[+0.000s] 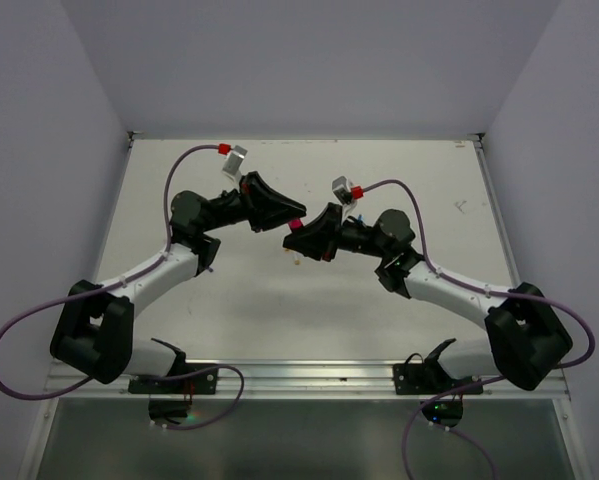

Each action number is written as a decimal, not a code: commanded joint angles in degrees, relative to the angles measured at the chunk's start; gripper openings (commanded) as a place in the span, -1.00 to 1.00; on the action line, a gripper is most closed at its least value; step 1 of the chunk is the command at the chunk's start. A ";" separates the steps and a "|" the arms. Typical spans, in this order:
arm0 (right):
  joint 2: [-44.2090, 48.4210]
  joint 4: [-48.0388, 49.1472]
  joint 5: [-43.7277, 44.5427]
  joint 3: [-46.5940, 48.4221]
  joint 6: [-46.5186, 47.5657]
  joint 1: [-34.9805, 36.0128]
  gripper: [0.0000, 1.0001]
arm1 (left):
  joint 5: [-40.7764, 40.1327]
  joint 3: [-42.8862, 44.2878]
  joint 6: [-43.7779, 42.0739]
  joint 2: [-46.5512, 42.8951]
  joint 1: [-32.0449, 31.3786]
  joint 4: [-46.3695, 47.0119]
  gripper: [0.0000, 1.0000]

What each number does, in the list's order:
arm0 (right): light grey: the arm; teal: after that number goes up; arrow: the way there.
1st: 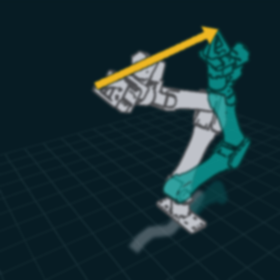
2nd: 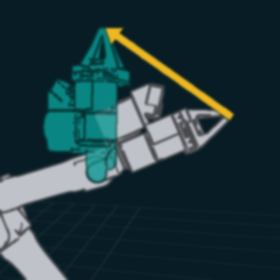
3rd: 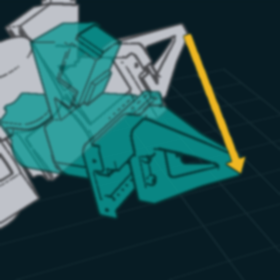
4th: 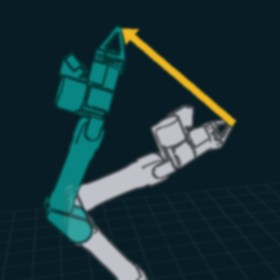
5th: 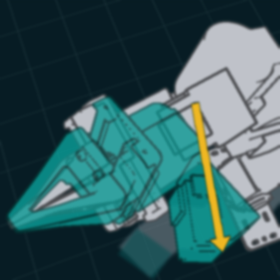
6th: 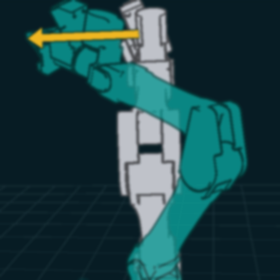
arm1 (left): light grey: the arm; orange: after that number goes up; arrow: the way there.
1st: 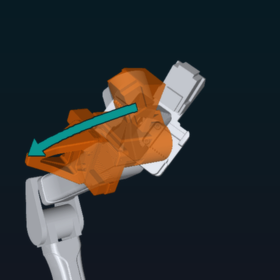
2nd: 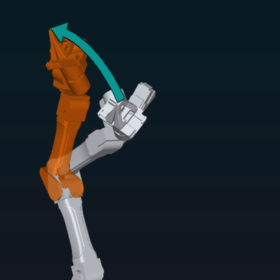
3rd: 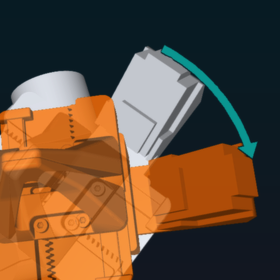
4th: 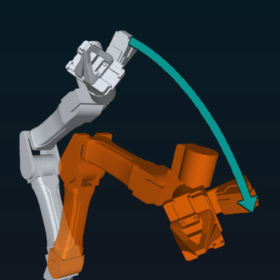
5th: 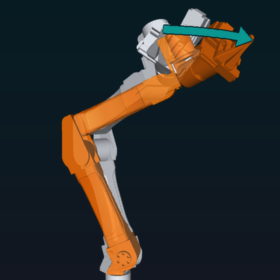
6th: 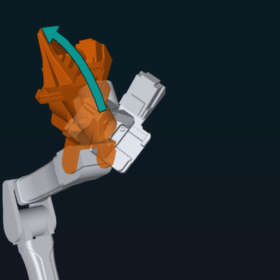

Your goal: Open the pen caps

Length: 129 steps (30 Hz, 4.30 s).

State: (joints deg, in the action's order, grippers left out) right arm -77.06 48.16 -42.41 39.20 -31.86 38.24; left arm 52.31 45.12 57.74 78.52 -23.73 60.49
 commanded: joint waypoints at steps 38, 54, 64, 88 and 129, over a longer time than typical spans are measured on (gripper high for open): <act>0.86 -6.42 -6.28 11.78 -7.60 -0.27 -1.00 | -11.53 -6.98 -0.87 -12.69 1.14 1.03 0.61; -2.48 -1.49 -3.20 14.32 -9.54 -0.27 -1.00 | -12.50 -5.75 -0.96 -10.14 -1.67 1.65 0.33; -4.07 0.53 -3.55 14.24 -11.21 -0.27 -1.00 | -12.94 -5.57 -0.43 -10.14 -1.94 3.05 0.10; -3.01 1.76 -4.08 11.16 -12.26 -0.27 -1.00 | -14.79 -4.96 0.10 -10.67 -2.29 3.67 -0.21; 2.09 -8.62 -0.21 2.82 -3.03 -0.27 -1.00 | -38.60 -3.29 -13.88 -17.18 -2.29 -6.62 -1.00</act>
State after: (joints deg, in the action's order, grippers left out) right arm -76.31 41.12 -41.78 44.91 -34.48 38.52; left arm 26.28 38.57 48.31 63.35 -28.18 46.68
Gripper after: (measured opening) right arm 0.208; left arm 0.225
